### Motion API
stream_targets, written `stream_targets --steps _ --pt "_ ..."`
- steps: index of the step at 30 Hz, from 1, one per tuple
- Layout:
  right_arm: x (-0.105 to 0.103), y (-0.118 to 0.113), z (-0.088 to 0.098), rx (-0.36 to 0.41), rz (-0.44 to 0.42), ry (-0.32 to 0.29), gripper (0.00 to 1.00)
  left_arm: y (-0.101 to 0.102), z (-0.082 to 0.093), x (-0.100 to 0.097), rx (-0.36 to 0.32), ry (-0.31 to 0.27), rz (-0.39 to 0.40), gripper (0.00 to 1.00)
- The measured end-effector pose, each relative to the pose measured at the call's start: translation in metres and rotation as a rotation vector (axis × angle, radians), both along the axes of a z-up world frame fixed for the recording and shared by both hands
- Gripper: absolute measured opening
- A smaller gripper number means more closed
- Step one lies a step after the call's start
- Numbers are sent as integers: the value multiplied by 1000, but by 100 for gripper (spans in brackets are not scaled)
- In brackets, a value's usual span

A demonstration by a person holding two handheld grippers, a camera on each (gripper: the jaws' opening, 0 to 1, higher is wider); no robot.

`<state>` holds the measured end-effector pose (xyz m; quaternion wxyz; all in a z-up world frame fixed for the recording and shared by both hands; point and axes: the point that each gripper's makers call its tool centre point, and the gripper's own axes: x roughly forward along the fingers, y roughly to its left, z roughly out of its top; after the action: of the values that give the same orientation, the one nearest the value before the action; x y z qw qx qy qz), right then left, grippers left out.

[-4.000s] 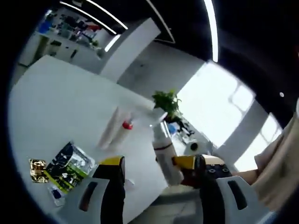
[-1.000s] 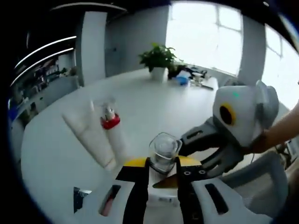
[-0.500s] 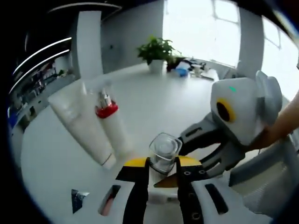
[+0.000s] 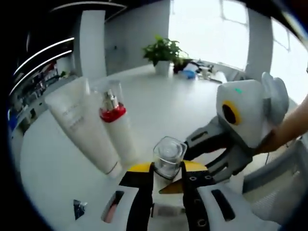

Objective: Arrange the skincare products in the storage area until every visible bottle or jar stands upright without overlapping.

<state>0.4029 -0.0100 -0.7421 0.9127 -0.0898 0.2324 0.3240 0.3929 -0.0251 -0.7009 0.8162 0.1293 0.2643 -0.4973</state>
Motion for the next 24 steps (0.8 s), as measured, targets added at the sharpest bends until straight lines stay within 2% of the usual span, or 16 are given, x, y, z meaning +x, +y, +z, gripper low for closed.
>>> stream_targets --steps 12,24 --pt "25 -2 0 -15 50 8 24 -3 -1 26 -2 -29 -12 19" --pt "42 -7 -1 -25 62 6 24 -9 0 44 4 -23 -34 19"
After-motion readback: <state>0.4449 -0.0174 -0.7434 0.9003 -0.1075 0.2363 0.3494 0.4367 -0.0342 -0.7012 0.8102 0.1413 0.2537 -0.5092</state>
